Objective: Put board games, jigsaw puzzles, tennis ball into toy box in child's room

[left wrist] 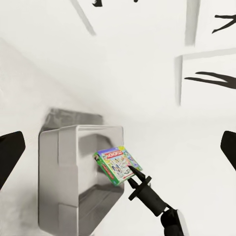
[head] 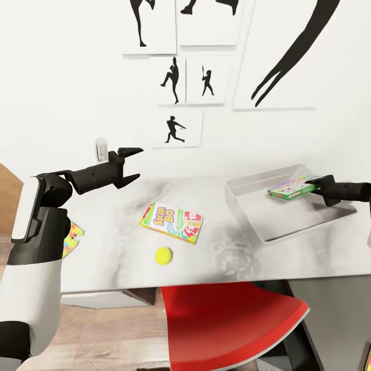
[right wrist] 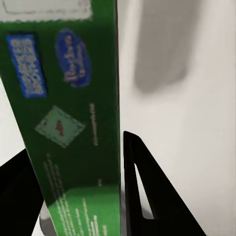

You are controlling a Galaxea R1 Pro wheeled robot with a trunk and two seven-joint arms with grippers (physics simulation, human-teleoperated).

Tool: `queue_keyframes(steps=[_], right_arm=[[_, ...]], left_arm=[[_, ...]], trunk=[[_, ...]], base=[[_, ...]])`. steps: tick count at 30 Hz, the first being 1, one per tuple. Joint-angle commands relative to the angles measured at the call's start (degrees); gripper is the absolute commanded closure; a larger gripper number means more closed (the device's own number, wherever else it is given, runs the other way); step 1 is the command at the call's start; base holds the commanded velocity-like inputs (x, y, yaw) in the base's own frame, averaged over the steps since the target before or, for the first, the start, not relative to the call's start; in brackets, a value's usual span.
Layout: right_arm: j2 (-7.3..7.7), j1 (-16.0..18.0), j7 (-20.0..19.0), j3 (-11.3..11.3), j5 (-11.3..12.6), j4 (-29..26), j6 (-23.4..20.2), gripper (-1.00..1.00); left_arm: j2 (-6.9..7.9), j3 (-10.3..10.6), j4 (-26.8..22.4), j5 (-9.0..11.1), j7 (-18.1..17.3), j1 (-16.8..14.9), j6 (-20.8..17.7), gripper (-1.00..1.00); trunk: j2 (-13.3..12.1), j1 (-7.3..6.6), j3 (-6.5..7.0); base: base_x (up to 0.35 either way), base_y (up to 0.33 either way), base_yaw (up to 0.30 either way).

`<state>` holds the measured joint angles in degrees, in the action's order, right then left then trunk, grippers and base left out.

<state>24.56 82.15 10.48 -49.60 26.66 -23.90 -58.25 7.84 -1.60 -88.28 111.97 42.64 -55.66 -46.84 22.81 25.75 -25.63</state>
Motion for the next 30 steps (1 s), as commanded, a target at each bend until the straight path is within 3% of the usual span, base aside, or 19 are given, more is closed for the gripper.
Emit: queue_keyframes(steps=[1,19,30], right_arm=[[-0.02,0.08,0.59,-0.3,0.59,-0.03,-0.15,1.0],[0.29,0.11,0.59,-0.32,0.62,0.0,-0.18,1.0],[0.31,-0.02,0.55,-0.34,2.6,-0.01,-0.1,1.0]], left_arm=[[-0.01,-0.07,-0.03,0.56,0.59,-0.06,-0.09,-1.0],[-0.02,0.0,0.11,0.53,0.52,-0.06,-0.09,-1.0],[-0.09,0.01,0.15,0.53,0.58,-0.06,-0.06,-1.0]], trunk=[[0.11,0.03,-0.19],[0.11,0.03,-1.8],[0.11,0.03,-2.05]], base=[[0.0,0.0,0.0],[0.0,0.0,0.0],[0.0,0.0,0.0]])
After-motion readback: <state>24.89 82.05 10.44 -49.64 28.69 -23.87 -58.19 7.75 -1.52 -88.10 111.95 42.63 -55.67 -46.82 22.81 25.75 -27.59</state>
